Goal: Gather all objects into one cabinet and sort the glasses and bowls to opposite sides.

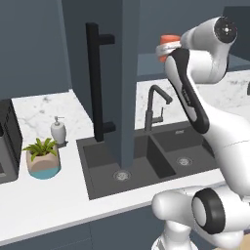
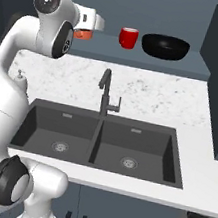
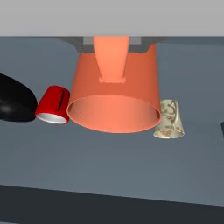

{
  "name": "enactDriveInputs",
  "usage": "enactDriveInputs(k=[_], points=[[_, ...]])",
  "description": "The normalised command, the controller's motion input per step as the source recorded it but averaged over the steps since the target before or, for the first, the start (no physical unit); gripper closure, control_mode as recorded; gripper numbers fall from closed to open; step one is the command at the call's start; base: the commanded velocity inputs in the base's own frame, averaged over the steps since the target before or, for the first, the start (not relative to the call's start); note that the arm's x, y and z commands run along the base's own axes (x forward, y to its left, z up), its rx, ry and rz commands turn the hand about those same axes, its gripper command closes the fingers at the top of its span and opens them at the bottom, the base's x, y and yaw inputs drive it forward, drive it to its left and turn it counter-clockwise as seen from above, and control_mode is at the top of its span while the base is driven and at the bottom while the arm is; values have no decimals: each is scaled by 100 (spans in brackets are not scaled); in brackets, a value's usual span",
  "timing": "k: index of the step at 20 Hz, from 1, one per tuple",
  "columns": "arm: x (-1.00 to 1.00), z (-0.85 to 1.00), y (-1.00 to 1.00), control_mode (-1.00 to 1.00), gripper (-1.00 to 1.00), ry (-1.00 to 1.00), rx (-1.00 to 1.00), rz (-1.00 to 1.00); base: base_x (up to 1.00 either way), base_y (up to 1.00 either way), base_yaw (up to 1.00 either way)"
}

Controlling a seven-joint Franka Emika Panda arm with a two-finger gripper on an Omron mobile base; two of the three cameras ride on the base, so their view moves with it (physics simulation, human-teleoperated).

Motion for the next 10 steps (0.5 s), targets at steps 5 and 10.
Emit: enactDriveInputs(k=[5, 10], points=[[0, -6, 0, -100, 100, -1, 0, 0, 0, 0, 0], [1, -53, -8, -100, 100, -20, -2, 0, 0, 0, 0]])
